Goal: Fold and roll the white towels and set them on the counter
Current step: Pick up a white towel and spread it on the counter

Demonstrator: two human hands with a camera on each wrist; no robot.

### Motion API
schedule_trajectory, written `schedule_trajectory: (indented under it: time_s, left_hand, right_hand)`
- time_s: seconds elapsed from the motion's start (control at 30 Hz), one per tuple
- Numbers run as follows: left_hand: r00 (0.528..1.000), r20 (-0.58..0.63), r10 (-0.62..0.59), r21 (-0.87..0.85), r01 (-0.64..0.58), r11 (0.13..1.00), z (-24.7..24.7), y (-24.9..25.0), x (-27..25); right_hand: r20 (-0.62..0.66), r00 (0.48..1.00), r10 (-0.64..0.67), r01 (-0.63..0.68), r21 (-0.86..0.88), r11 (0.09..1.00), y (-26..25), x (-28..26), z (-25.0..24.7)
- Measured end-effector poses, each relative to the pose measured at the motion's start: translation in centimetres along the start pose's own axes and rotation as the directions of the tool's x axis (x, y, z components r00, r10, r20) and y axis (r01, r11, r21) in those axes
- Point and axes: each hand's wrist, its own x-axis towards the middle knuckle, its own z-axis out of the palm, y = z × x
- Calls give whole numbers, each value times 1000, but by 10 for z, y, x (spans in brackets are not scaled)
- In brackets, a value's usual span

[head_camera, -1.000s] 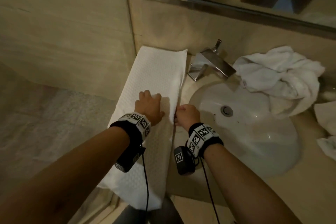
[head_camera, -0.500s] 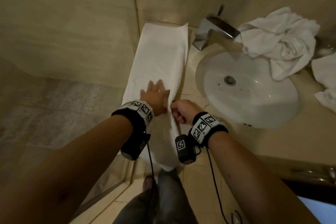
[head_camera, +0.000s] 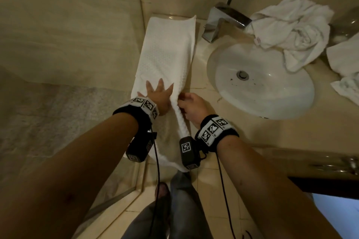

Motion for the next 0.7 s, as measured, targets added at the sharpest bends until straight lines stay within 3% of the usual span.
schedule_trajectory:
  time_s: [0.1,0.27,0.37,0.47,0.63,0.7]
  left_hand:
    - [1000,20,6,4,-6,1000,-3,2,-3]
    - [1000,26,-7,21,6,1000,-5,10,-6]
    - [999,35,-9,36,8,999,-6,11,-7]
    - [999,36,-21,39,20,999,-7,13,-9]
    - [1000,30,-10,44,9,999,-9,18,-16]
    - [999,37,-18,74,15,997,-14,22,-21]
  right_hand:
    - [110,986,126,-143,167,976,1,2,-1]
    - [164,968,191,-208,93,974,-5,-7,-7]
    - [200,959,203,-240,185,953,-3,-10,-12]
    - [175,971,163,-201,229,953,-4,-12,-13]
    - [-5,1000,-8,8,8,1000,-12,-19,-16]
    - [-37,999,-6,8,64,998,-11,-24,-22]
